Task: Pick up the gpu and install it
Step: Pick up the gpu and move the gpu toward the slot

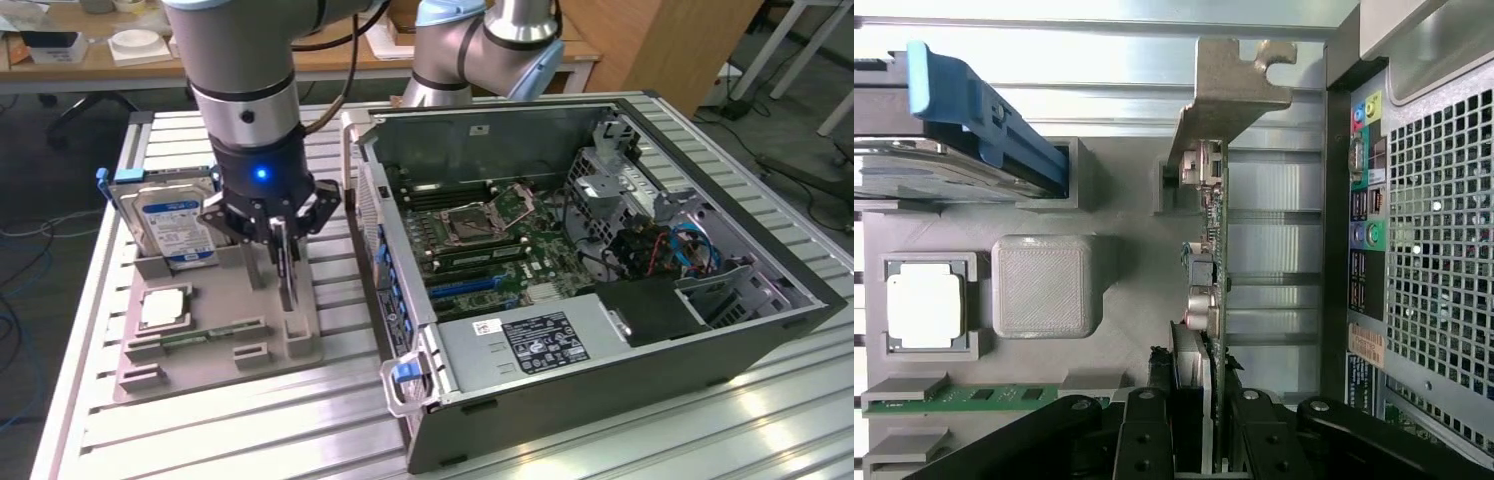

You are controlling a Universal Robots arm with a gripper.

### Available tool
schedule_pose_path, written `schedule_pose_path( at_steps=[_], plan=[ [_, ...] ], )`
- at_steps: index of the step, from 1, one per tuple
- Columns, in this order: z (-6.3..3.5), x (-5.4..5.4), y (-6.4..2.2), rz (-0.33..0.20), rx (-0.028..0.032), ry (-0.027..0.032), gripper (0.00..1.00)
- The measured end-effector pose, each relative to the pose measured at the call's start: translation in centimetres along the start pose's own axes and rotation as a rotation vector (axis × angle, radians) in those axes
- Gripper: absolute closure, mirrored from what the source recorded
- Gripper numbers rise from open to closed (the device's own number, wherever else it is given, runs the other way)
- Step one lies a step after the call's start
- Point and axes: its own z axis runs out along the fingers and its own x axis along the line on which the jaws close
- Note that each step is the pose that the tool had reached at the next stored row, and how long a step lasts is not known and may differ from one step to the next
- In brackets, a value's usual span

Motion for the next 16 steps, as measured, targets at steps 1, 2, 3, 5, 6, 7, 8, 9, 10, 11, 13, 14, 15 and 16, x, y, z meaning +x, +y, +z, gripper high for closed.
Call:
schedule_pose_path(
  at_steps=[1, 2, 3, 5, 6, 7, 8, 9, 10, 11, 13, 14, 15, 16],
  plan=[
    [-0.1, 0.0, 0.01, 0.0, -0.0001, 0.0, 0.73],
    [-0.21, 0.0, 0.01, 0.0, -0.0002, 0.0001, 0.73],
    [-0.31, 0.0, 0.01, 0.0, -0.0003, 0.0, 0.73],
    [-0.5, 0.0, 0.02, 0.0, -0.0007, 0.0, 0.73],
    [-0.61, 0.0, 0.03, 0.0, -0.001, 0.0, 0.73],
    [-0.73, 0.0, 0.04, 0.0, -0.0013, 0.0001, 0.73],
    [-0.86, 0.0, 0.04, 0.0, -0.0015, 0.0, 0.73],
    [-1.0, 0.0, 0.05, 0.0, -0.0017, 0.0001, 0.73],
    [-1.14, 0.0, 0.06, 0.0, -0.002, 0.0001, 0.73],
    [-1.27, 0.0, 0.06, 0.0, -0.0022, 0.0, 0.73],
    [-1.6, 0.0, 0.08, 0.0, -0.0025, 0.0, 0.73],
    [-1.76, 0.0, 0.09, 0.0, -0.0027, 0.0001, 0.73],
    [-1.9, -0.1, 0.09, 0.0, -0.003, 0.0001, 0.73],
    [-2.06, -0.1, 0.1, 0.0, -0.0034, 0.0, 0.73]
  ],
)
